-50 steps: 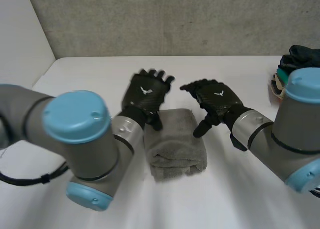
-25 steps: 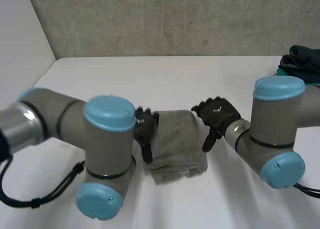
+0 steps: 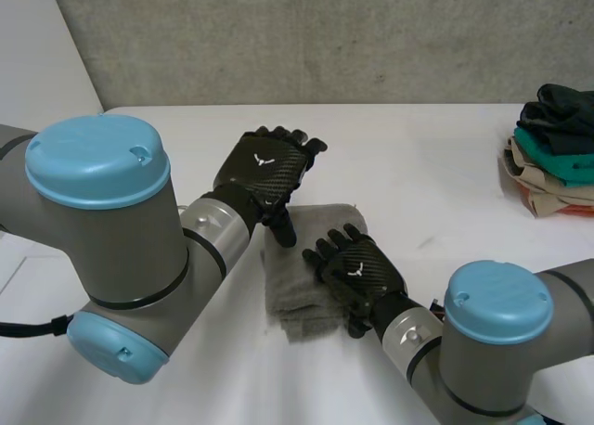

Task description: Fold the laundry.

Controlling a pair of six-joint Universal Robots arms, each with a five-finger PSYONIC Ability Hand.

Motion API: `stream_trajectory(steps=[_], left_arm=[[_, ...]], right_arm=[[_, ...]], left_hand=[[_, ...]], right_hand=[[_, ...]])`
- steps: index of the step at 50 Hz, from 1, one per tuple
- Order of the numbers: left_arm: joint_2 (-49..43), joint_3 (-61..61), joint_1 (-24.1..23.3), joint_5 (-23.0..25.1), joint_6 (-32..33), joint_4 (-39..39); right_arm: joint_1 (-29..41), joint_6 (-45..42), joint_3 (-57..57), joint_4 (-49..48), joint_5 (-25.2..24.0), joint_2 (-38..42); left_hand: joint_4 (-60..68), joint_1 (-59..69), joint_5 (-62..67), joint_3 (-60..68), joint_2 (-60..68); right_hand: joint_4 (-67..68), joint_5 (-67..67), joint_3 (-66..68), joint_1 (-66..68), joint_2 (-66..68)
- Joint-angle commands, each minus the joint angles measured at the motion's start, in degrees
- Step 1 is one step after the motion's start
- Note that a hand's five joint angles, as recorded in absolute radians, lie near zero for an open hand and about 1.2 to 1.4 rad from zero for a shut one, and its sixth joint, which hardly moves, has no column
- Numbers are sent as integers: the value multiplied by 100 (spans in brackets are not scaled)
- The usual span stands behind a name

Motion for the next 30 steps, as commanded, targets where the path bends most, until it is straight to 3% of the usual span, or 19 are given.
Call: stream_trajectory(steps=[1,18,22,23,30], left_arm=[[-22,-69,-7,-18,-5,5],[22,-131,-7,-18,-5,14],[66,-157,-7,-18,-5,14],[101,-157,2,-18,-5,14],[373,-157,72,-9,-5,14]], right_arm=[[-21,-12,-237,-354,-11,420],[-21,41,-1106,-433,-2,956],[-38,85,-1414,-433,-37,1105],[-64,102,-1588,-425,-2,1210],[-486,76,-2099,-372,-2,1054]], left_hand=[[-97,103,-208,-157,-124],[-97,104,-208,-156,-124],[-97,103,-208,-157,-124],[-97,103,-208,-157,-124],[-97,103,-208,-157,-124]], right_hand=[[468,432,464,582,535],[1645,1609,1641,1760,1712],[4650,4614,4646,4764,4717],[6423,6387,6419,6538,6490],[6805,6769,6801,6920,6872]])
